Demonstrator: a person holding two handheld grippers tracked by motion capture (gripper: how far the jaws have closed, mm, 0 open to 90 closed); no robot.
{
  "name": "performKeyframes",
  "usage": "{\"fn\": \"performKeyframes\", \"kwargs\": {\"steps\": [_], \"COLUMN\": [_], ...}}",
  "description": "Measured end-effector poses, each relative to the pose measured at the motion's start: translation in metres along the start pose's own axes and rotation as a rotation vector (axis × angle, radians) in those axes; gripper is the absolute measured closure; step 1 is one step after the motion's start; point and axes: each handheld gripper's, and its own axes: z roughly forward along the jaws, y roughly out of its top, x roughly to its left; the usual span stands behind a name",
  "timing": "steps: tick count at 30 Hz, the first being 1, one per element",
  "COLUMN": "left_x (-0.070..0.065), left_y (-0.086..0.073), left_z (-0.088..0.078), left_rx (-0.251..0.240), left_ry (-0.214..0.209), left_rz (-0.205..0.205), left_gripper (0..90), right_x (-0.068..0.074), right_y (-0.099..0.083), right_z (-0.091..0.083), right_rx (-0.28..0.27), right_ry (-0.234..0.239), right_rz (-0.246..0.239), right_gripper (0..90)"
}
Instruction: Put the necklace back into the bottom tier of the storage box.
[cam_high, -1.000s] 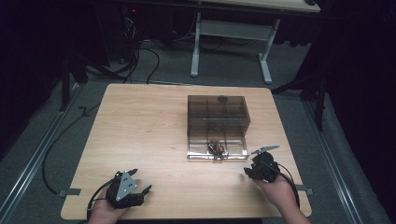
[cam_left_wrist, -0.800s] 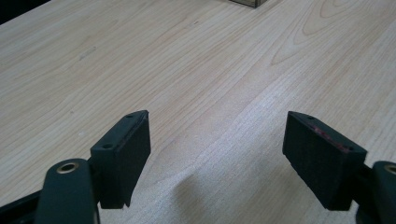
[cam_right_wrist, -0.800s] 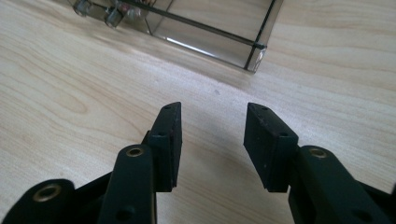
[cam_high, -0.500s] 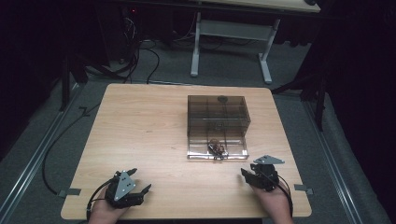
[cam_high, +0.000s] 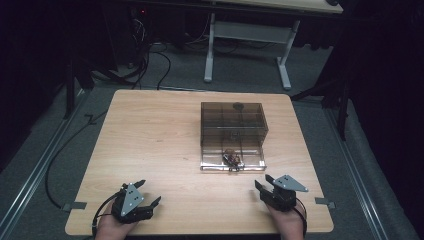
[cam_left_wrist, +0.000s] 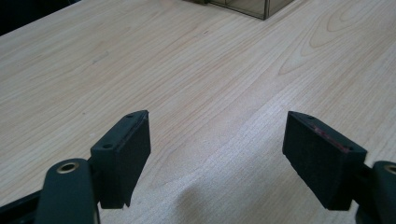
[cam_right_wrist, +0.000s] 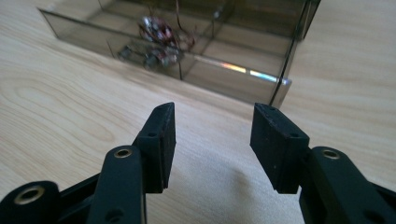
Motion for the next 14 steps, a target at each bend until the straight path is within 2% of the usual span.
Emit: {"fn": "performKeyframes", "kwargs": {"steps": [3,6,14], "left_x": [-0.0006,-0.0009,-0.0014], "left_y": [0.0003,0.0004,0.0005], "left_z": [0.0005,0.0007,0.0009], "left_rx": [0.003,0.004,0.005], "left_ry": [0.001,0.003,0.005], "left_rz": [0.005,0.008,0.011], "left_gripper": [23.7,23.8,23.9], "right_x": [-0.0008,0.0002,0.0005], "right_y": [-0.0010,-0.0018,-0.0025], "right_z": [-0.0018,-0.0032,-0.0047], "right_rx": [-0.018,-0.034,-0.050], "right_ry": [0.017,-0.009,-0.024], "right_rz": [0.025,0.030,0.036], "right_gripper": [49.2,48.1,47.4]}}
